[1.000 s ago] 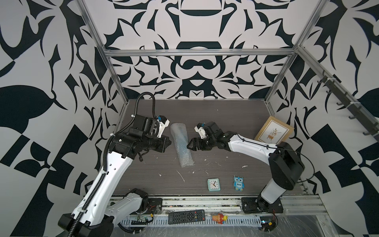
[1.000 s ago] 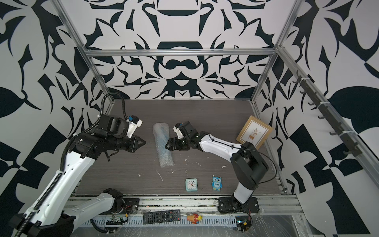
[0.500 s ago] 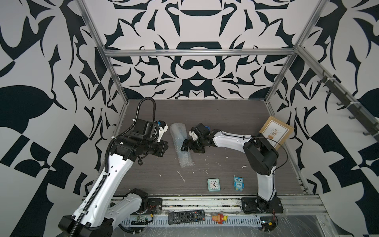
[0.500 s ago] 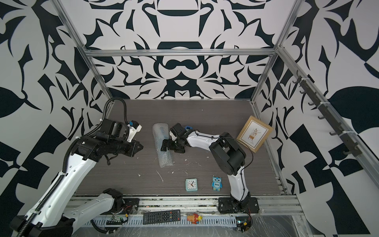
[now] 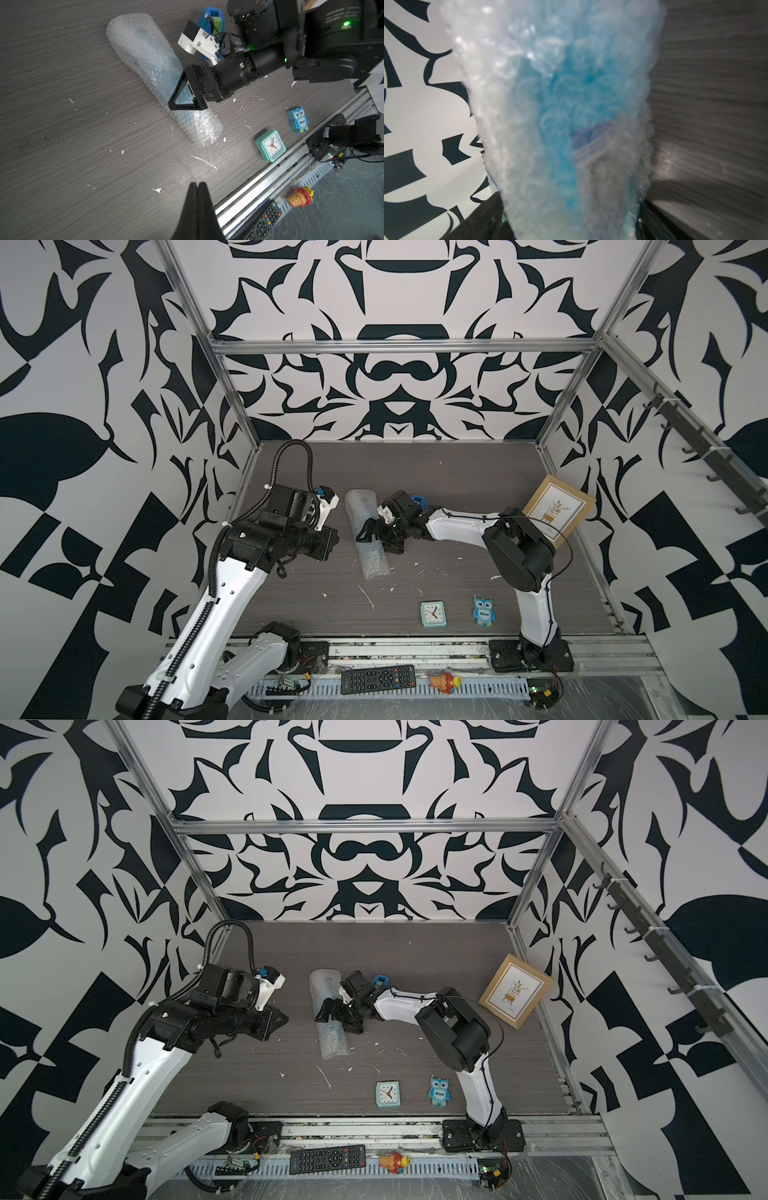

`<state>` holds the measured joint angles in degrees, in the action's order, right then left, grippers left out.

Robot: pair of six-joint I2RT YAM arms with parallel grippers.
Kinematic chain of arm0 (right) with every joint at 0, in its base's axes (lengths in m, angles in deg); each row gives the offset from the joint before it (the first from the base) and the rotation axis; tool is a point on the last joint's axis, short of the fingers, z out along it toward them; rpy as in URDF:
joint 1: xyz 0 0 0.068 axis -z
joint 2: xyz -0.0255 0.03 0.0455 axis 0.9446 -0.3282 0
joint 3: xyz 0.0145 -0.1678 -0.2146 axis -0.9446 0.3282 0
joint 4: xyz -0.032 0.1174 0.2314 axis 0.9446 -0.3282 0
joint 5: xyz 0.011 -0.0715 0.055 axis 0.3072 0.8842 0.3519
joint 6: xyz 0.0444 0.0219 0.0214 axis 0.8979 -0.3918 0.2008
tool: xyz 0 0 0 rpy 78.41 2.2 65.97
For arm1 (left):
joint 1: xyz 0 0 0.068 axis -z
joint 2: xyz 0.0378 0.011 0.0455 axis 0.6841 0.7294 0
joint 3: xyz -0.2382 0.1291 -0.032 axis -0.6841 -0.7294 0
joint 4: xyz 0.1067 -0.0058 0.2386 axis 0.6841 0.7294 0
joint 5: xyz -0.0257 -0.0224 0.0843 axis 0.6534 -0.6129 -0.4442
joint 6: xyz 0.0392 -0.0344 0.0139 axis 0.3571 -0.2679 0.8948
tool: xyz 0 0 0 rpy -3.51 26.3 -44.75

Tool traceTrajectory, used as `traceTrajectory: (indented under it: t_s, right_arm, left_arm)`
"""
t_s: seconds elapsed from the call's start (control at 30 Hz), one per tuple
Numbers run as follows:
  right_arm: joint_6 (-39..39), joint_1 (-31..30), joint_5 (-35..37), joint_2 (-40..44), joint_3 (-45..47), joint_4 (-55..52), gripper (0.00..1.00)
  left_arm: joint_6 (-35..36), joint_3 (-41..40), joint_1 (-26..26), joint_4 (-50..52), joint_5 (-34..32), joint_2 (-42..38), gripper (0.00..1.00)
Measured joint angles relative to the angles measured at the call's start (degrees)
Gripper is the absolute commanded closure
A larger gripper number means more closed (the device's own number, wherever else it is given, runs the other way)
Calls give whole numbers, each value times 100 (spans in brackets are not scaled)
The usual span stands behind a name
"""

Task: Wrap wine bottles in bubble wrap
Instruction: Adjust the bubble wrap at the center of the board.

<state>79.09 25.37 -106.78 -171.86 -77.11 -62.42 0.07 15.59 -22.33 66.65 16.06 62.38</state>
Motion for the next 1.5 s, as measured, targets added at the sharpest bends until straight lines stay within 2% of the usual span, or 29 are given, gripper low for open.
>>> traceTrajectory:
  t_s: [0.13,0.5,0.7,1.1,1.23,1.5]
  right_arm:
    - [22,-13,44,-68,-2,-24,36]
    - [-625,-103,544,-109,-448,-833,59]
    - [-1134,-149,1032,44,-566,-1523,78]
    - [-1904,-153,2686,778,-391,-3453,79]
    - [-2098,-278,3429,933,-396,-3901,79]
    - [-2374,-859,4903,527,-706,-4465,79]
  left_arm:
    - [17,-76,-11,0,-2,-144,100]
    - [17,-184,-22,0,-2,-317,100]
    - [9,-186,-22,-9,28,-262,100]
    - [-188,-407,-22,-461,533,101,100]
    - [-208,-450,-22,-595,610,190,100]
    - [-208,-555,-22,-811,634,295,100]
